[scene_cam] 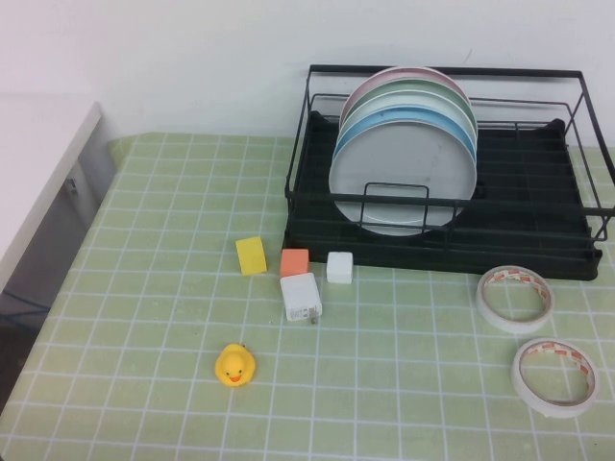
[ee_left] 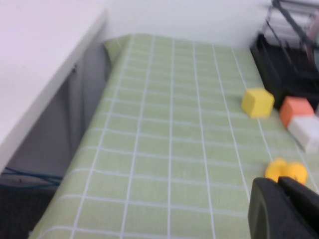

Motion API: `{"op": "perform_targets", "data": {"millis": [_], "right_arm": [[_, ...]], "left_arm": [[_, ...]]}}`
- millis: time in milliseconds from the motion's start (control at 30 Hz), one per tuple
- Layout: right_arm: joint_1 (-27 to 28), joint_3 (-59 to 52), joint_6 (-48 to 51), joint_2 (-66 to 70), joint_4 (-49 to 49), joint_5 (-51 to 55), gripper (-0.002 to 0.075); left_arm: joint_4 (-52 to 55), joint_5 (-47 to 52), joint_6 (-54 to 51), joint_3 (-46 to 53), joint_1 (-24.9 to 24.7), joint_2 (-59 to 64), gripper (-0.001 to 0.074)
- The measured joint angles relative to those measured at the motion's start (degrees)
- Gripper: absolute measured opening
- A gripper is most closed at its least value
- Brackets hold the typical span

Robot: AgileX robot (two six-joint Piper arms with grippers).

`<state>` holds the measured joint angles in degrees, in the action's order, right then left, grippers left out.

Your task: Place plate on rack

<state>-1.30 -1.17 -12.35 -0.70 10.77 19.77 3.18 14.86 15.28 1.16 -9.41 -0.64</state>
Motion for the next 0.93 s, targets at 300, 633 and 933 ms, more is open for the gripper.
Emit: {"op": "perform_targets", "data": {"millis": [300,633,933], "right_arm": [[0.0,0.0,0.0,0.0,0.0,0.0,0.0010],[0.0,0.0,0.0,0.0,0.0,0.0,0.0010],[0.0,0.0,0.0,0.0,0.0,0.0,0.0010]], "left_arm": [[0.1,2.8,-3.5,-0.1,-3.1,0.0,-0.0001],[0.1,3.0,-3.4,-0.1,-3.2,0.0,-0.0001],[0.1,3.0,-3.5,-0.1,-3.2,0.0,-0.0001]]}}
